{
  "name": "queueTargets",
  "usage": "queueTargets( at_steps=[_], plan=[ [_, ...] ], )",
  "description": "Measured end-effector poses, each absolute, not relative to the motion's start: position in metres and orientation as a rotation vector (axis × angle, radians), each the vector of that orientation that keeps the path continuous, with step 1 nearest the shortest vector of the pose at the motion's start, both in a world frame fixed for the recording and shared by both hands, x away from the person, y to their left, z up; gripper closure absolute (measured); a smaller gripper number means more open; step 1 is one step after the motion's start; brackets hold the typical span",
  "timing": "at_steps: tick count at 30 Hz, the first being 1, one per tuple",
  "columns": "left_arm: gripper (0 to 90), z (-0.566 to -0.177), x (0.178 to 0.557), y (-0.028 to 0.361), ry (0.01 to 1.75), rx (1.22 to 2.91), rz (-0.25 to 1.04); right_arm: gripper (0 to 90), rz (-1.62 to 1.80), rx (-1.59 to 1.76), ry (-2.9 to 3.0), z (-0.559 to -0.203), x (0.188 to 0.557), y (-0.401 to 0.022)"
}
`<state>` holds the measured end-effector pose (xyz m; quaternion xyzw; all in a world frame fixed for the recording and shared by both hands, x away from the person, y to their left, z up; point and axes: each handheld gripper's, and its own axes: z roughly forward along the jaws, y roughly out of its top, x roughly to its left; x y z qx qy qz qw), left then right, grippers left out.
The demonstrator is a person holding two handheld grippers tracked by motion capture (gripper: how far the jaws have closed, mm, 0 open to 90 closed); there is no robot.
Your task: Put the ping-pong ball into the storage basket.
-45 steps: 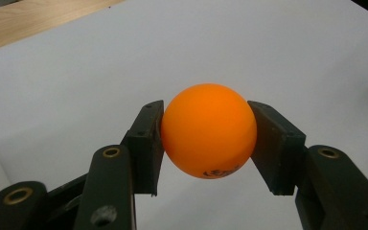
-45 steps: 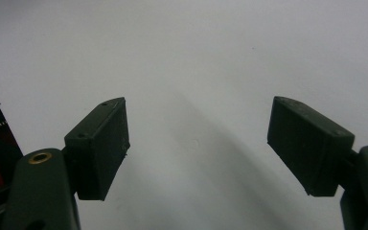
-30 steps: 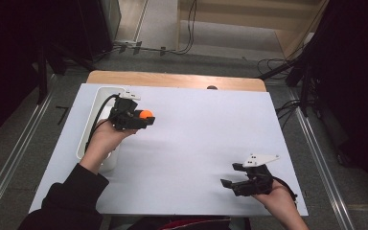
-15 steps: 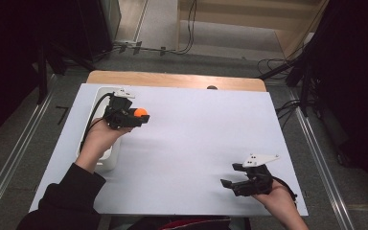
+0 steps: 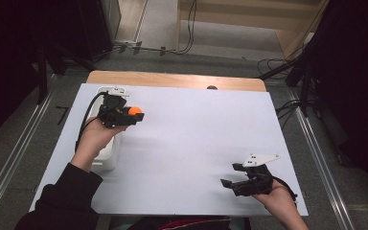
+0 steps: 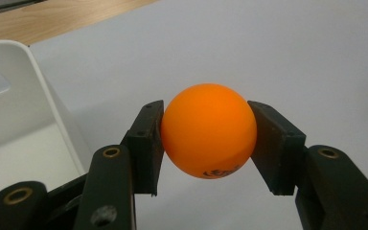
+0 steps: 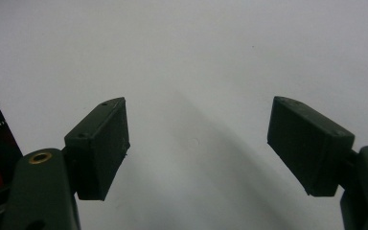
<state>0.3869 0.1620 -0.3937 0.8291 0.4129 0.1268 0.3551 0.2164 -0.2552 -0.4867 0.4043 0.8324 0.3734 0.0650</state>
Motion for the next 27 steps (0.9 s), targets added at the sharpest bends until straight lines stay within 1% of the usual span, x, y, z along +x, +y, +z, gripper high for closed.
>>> queueTargets(
  at_steps=[27],
  plan=[
    [49.2, -0.387, 0.393, 0.193, 1.149, 2.099, 0.356, 20.7, 1.125, 1.221, 2.507, -0.486, 0.216, -0.255]
  ],
)
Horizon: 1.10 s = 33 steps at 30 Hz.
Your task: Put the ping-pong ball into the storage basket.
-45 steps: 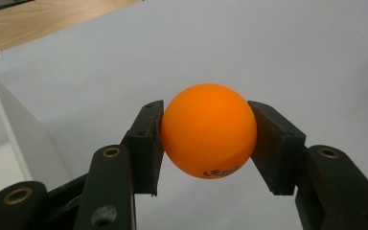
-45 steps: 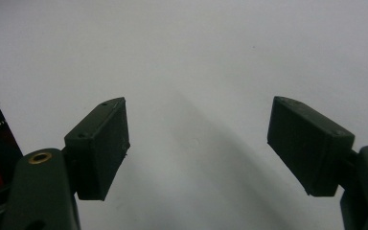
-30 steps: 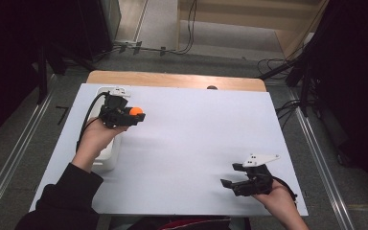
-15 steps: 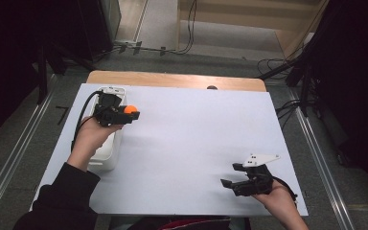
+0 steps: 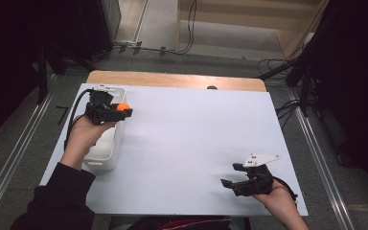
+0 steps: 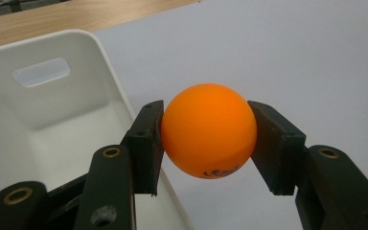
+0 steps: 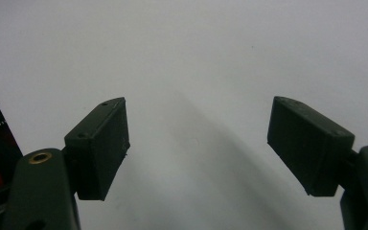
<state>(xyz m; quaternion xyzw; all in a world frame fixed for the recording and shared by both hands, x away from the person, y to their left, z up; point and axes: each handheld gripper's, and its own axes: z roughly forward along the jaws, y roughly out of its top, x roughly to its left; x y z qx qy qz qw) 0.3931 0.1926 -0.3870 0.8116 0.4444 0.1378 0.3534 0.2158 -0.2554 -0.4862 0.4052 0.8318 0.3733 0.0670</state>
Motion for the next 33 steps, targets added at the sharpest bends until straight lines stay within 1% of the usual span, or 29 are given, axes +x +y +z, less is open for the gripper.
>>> queueTargets(
  at_steps=[33],
  plan=[
    [49.1, -0.389, 0.399, 0.221, 1.253, 2.055, 0.418, 20.7, 1.116, 1.215, 2.51, -0.487, 0.216, -0.255]
  ],
)
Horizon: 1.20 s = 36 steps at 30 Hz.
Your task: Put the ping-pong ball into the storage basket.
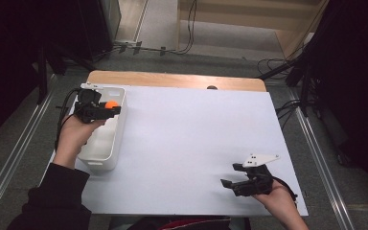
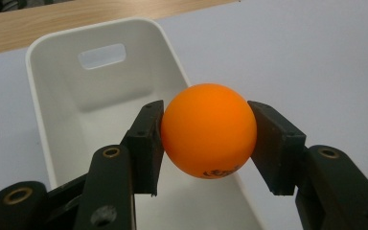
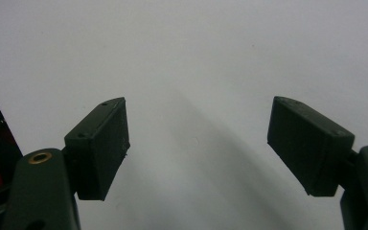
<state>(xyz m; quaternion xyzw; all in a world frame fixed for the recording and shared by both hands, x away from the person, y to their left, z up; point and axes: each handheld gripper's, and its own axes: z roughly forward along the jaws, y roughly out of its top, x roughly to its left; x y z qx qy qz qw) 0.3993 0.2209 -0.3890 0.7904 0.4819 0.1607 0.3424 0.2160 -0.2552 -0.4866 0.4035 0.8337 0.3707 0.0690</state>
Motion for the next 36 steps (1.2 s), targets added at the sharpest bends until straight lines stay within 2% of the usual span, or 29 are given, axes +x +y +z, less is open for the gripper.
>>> queueTargets(
  at_steps=[36],
  plan=[
    [49.0, -0.41, 0.408, 0.239, 1.355, 2.047, 0.401, 20.7, 1.116, 1.215, 2.512, -0.487, 0.216, -0.255]
  ],
)
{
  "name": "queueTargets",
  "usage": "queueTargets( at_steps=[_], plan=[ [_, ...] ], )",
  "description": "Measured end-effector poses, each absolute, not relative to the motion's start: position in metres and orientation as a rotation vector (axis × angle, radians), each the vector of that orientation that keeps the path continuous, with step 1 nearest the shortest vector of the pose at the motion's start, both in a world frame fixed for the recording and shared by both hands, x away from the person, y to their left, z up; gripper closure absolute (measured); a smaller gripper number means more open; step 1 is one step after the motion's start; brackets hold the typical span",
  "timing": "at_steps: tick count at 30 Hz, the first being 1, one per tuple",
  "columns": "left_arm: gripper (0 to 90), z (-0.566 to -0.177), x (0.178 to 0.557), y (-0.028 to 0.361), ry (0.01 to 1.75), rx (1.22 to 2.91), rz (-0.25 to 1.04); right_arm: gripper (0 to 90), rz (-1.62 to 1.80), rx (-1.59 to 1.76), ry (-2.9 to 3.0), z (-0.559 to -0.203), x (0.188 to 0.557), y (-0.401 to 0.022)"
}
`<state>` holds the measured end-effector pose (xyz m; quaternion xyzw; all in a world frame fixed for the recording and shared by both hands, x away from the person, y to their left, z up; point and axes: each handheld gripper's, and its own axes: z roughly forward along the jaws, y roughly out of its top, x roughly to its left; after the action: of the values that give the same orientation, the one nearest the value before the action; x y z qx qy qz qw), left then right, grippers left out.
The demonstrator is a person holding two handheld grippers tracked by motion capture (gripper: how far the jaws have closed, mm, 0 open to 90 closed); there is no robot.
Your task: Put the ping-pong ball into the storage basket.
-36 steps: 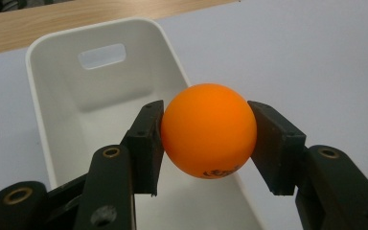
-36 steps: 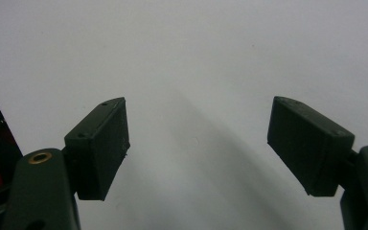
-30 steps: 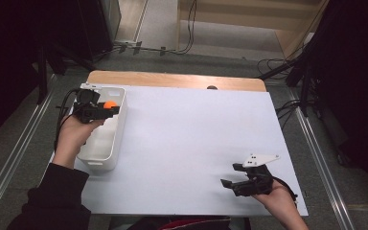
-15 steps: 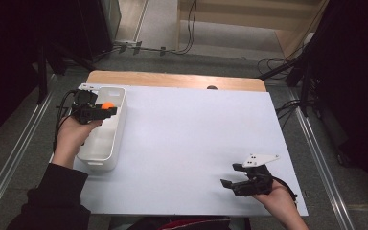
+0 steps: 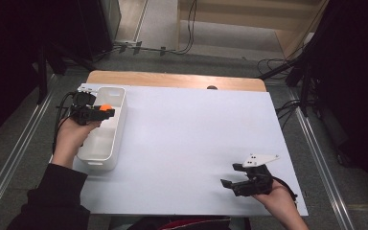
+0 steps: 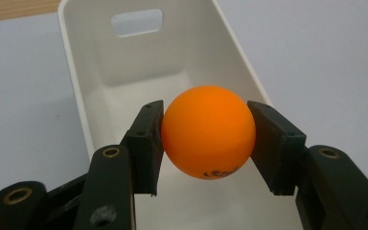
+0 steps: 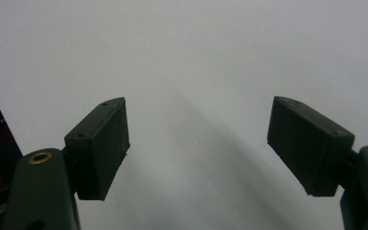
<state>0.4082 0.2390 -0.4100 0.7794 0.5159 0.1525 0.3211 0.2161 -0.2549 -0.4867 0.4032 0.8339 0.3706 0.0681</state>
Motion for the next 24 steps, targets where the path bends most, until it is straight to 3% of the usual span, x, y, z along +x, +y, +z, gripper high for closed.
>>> queueTargets(
  at_steps=[17, 24],
  plan=[
    [48.9, -0.4125, 0.4095, 0.2369, 1.37, 2.054, 0.39, 20.7, 1.116, 1.214, 2.513, -0.4866, 0.2159, -0.2549],
    [44.7, -0.4103, 0.4086, 0.2357, 1.361, 2.051, 0.384, 20.7, 1.117, 1.214, 2.512, -0.4867, 0.216, -0.2548]
  ],
)
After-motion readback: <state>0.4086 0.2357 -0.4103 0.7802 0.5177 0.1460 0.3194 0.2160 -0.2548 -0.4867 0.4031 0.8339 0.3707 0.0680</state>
